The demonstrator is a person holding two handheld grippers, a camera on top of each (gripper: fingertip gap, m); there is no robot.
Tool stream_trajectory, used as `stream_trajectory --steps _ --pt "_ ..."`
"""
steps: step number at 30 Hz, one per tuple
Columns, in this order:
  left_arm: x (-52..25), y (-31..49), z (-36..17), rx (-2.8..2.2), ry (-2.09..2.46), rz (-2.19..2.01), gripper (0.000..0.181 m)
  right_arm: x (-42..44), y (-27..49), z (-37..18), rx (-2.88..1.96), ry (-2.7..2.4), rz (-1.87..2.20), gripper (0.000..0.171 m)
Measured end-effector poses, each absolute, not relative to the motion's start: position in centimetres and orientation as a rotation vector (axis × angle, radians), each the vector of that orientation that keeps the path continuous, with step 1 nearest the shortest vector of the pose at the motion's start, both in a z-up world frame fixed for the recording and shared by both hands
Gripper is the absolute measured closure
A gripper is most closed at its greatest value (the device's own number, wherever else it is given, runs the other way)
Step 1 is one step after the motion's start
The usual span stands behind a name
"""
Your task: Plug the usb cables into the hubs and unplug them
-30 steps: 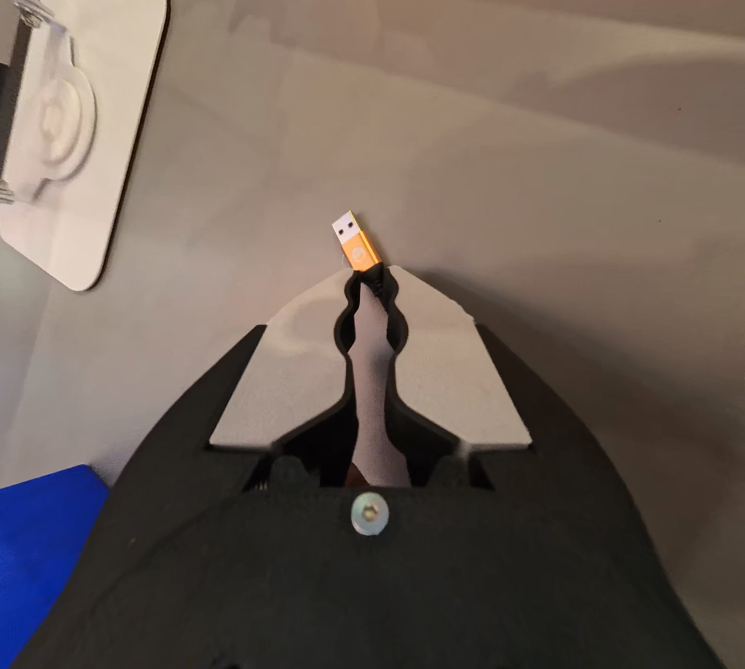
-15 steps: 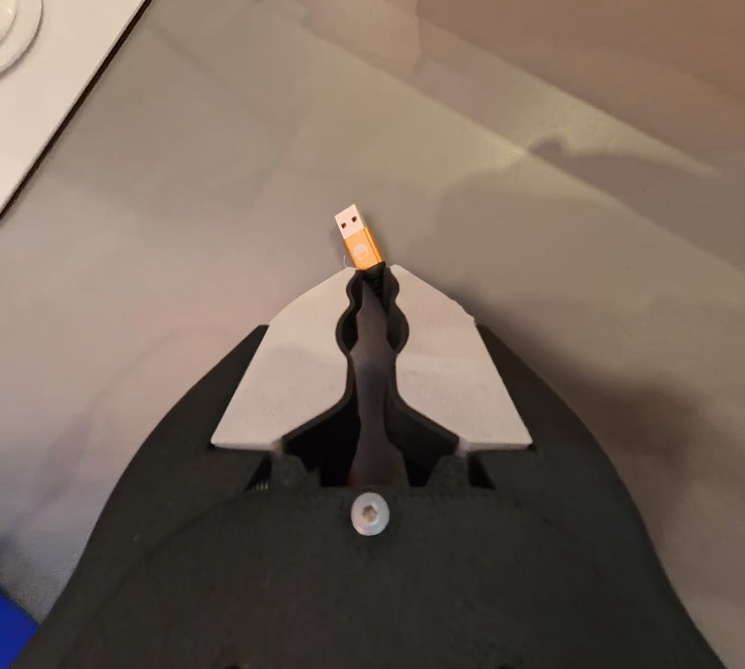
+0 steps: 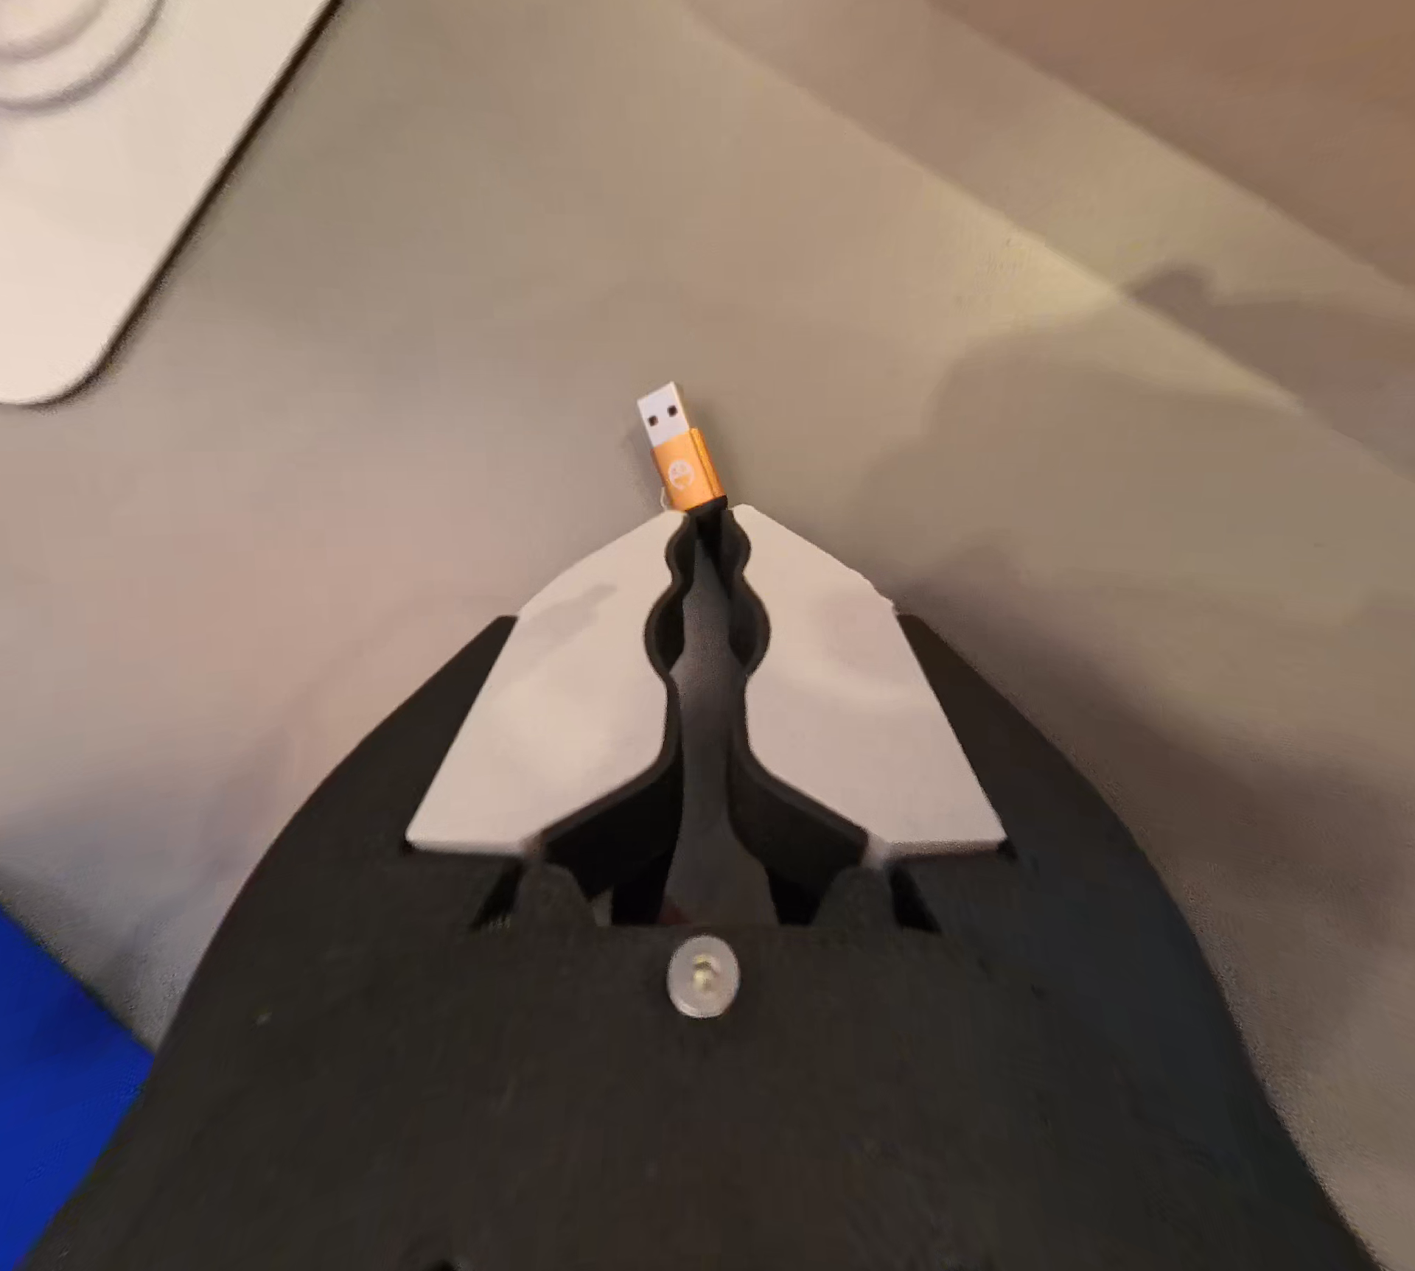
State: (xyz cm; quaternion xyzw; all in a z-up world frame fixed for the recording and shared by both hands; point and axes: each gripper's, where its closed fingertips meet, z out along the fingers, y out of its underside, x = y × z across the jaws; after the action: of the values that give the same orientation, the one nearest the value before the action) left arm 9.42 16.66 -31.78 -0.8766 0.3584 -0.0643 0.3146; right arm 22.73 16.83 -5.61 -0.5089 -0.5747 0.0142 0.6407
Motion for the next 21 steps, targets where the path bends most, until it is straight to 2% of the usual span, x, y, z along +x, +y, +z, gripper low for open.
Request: stream_trajectory --steps 1,9,13,21 --pt "9.5 16.7 -31.8 -2.298 0.975 -0.119 0.174 22.7 16.8 -5.6 -1.161 -1.310 0.033 0.160" --pt "9.7 17.3 -31.9 -2.261 1.113 0.018 0.160 23.0 17.0 -5.5 -1.165 -1.301 0.037 0.160" --pt "10.1 17.9 -32.0 -2.268 1.134 0.015 0.168 23.1 17.0 -5.5 -1.166 -1.299 0.038 0.160" --pt "9.8 18.6 -32.1 -2.274 1.106 0.020 0.169 23.7 17.1 -5.1 -1.165 -1.281 0.037 0.160"
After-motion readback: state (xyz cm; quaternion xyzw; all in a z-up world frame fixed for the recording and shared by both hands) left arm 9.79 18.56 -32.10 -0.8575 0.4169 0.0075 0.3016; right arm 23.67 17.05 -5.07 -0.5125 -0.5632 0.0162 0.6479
